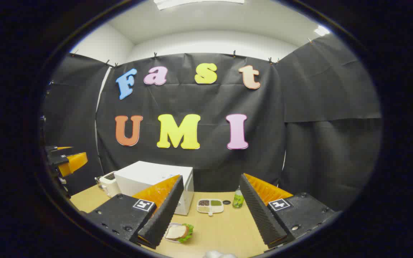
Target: Open the microwave oven with the left hand, put the food in, and close the microwave oven.
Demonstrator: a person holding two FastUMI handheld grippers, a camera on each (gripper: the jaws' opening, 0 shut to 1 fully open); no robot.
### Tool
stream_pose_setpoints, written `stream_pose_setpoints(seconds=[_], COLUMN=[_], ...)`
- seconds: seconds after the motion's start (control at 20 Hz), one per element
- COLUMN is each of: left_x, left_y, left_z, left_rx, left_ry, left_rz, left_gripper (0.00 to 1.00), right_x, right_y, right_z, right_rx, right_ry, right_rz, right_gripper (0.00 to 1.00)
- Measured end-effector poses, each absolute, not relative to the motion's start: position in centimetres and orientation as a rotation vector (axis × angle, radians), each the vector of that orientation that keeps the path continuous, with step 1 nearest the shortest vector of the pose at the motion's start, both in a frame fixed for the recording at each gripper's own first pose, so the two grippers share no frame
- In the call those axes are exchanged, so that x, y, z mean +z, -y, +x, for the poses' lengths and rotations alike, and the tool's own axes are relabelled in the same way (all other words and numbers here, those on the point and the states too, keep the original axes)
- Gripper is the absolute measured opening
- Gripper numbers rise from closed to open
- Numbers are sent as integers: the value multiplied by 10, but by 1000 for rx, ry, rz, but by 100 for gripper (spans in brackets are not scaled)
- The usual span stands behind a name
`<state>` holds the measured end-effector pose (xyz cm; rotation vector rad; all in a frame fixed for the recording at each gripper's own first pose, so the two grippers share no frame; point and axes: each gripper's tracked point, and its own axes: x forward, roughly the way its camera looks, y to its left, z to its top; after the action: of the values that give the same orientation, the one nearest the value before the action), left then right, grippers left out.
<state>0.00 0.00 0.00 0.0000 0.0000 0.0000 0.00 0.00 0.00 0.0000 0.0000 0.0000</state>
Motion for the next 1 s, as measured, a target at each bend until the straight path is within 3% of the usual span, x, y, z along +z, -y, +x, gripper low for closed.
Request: stream_pose_setpoints(seconds=[0.4, 0.45, 0.5, 0.75, 0.8, 1.0], left_x=[-7, -7, -8, -24, -32, -79], left_y=[-1, -1, -2, 11, 17, 51], left_z=[9, 11, 12, 29, 35, 68], left_rx=[9, 10, 12, -10, -24, -81], left_ry=[-12, -13, -13, 3, 8, -19], left_rz=[13, 14, 15, 10, -2, -15], left_gripper=[96, 96, 96, 100, 96, 97], right_x=[-6, -8, -7, -5, -5, 5], right_y=[5, 6, 6, 10, 13, 28], right_z=[6, 6, 7, 9, 10, 8], right_rx=[-8, -8, -10, -12, -17, -44], right_ry=[-21, -23, -25, -27, -29, -30], right_rz=[8, 9, 9, 7, -3, -7], right_gripper=[100, 92, 100, 100, 100, 100])
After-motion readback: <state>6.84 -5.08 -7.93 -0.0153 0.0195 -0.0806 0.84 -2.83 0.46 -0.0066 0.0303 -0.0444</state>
